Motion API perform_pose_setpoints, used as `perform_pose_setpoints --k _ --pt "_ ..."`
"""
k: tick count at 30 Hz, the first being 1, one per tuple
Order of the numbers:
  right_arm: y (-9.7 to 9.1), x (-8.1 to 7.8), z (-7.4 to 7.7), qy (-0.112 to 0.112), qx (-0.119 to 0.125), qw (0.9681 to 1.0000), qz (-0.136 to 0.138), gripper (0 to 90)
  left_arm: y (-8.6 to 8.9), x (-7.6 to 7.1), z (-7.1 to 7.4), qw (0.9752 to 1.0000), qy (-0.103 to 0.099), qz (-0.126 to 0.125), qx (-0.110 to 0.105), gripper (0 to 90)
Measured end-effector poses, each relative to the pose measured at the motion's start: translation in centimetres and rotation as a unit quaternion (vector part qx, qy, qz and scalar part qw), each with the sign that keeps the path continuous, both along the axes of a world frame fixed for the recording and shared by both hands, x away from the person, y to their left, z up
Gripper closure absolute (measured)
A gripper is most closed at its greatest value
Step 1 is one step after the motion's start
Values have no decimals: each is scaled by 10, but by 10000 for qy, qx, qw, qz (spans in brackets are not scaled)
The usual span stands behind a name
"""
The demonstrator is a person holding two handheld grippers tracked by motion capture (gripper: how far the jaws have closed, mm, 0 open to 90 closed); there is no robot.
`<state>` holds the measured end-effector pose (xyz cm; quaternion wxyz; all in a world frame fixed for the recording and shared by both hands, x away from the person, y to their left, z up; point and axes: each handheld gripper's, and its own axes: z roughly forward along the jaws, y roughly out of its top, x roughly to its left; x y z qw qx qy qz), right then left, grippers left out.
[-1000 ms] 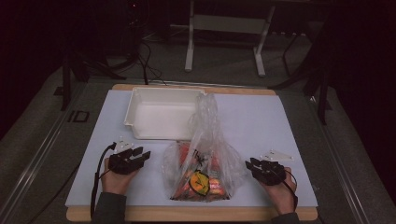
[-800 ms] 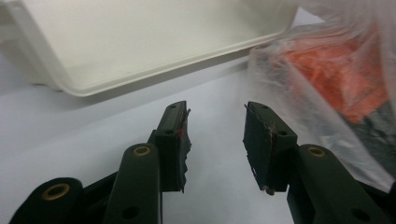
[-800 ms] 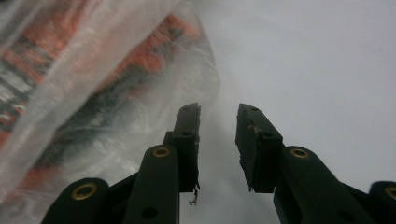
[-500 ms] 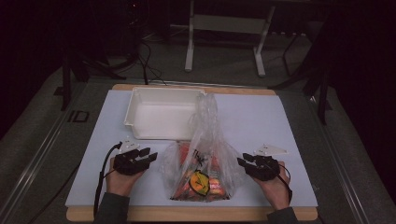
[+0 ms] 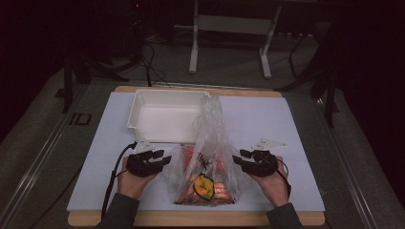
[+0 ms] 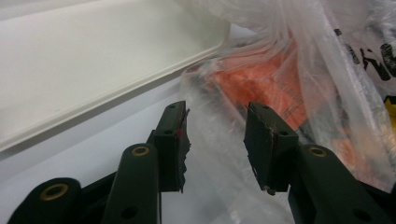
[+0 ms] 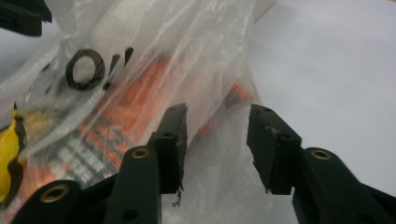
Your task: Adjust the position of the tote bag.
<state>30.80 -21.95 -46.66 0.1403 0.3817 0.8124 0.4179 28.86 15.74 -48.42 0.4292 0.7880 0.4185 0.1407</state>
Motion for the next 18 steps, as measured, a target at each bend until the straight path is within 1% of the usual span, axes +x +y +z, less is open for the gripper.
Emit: perform_pose_setpoints --k 2,3,5,6,7,9,10,12,13,15,17,18 --pt "2 1 0 9 13 10000 8 548 -2 0 1 10000 -12 -27 1 568" --pt "4 4 0 34 58 10000 -16 508 -6 2 4 10000 -43 -55 37 558" --pt "7 7 1 74 139 9999 -41 466 -9 3 7 9999 -81 -80 32 549" --pt "7 7 1 74 139 9999 -41 466 -9 3 7 9999 -81 -80 32 543" --pt "9 10 2 108 167 9998 -81 430 -13 4 9 9999 -107 -66 0 535" --pt "12 12 3 152 170 9997 -91 402 -14 5 11 9999 -117 -27 -13 507" --pt "14 14 3 162 163 9997 -103 393 -17 7 13 9999 -113 -72 -108 499" --pt "17 17 4 203 138 9997 -72 380 -19 8 14 9998 -111 -85 -107 486" --pt "19 18 4 221 150 9996 -66 373 -25 10 16 9998 -114 -116 -99 484" --pt "23 21 3 269 135 9995 -29 367 -30 12 17 9998 -92 -144 -90 481" --pt "24 22 3 276 125 9995 -13 367 -30 12 17 9998 -92 -144 -90 481" --pt "28 23 3 302 90 9995 18 357 -36 14 19 9996 -67 -178 -222 481"
